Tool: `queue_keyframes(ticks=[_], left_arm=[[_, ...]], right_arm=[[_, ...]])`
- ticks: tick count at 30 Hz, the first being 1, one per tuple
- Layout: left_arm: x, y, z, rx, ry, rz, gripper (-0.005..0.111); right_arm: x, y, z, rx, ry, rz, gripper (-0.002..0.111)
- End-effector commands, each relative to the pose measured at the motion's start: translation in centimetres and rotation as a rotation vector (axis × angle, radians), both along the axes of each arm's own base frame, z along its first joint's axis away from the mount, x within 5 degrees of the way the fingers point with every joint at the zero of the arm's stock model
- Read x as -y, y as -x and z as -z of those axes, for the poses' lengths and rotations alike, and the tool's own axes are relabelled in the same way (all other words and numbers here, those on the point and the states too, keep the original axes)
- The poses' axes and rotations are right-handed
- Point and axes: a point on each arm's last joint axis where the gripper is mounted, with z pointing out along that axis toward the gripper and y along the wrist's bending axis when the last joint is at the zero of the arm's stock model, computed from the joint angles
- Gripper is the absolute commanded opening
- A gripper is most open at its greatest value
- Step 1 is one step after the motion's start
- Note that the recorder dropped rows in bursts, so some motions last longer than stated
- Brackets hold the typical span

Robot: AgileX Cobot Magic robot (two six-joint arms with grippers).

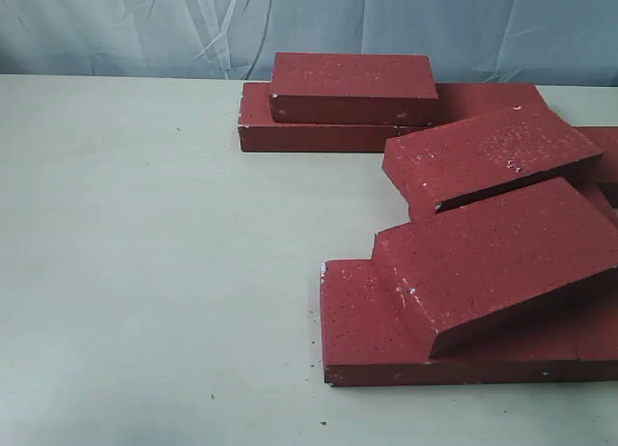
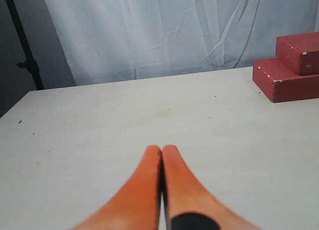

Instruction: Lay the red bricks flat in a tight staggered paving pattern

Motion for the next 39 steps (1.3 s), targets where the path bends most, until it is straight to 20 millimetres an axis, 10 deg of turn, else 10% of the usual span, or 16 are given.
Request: queue_keyframes(ticks=[1,24,39], left_arm=[[0.0,0.0,-0.3,0.044,-0.018,0.0,0.0],[-0.3,0.3,-3.8,0.432,0.408,-0.006,0.0],[-0.3,-1.4,-10.3,0.477,0.467,0.013,0.0]], right_arm=[[0.1,0.0,-0.2,0.026,0.04,0.007,-0.001],[0.4,0.3,-5.2,0.561,-0.295,0.03,-0.001],[0.4,-1.5,-14.9,0.597,-0.296,0.019,-0.001]])
